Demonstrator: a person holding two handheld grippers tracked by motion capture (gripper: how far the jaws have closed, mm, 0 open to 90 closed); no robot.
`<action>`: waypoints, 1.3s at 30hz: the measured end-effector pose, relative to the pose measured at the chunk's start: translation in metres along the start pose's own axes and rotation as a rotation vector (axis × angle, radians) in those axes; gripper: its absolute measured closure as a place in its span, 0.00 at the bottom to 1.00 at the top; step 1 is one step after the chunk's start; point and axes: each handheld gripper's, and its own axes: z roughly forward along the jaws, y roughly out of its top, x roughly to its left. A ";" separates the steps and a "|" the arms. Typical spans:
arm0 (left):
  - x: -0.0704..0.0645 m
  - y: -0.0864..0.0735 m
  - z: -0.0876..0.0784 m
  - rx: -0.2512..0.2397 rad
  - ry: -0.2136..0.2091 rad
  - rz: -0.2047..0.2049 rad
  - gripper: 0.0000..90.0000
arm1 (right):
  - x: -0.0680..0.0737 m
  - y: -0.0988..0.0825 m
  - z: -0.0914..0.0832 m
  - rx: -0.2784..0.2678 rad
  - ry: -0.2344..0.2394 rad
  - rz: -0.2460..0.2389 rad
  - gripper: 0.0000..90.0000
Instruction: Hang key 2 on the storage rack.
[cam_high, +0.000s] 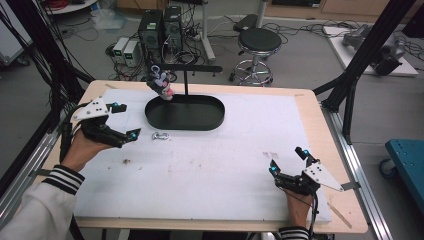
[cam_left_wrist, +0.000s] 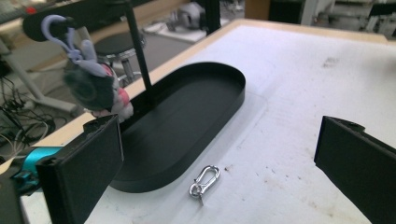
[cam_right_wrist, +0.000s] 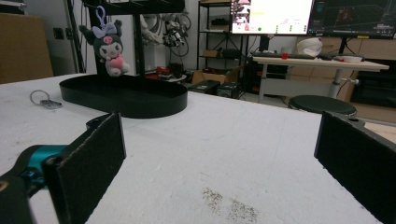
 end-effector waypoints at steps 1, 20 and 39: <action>0.001 0.002 0.002 0.015 -0.002 0.005 0.02 | 0.000 0.000 0.000 0.000 0.000 -0.001 0.01; 0.014 0.006 0.035 0.197 0.030 -0.009 0.02 | 0.000 0.000 0.000 0.000 0.002 0.002 0.01; 0.012 -0.019 0.059 0.323 0.049 -0.053 0.02 | -0.001 0.000 -0.001 -0.012 0.004 0.003 0.01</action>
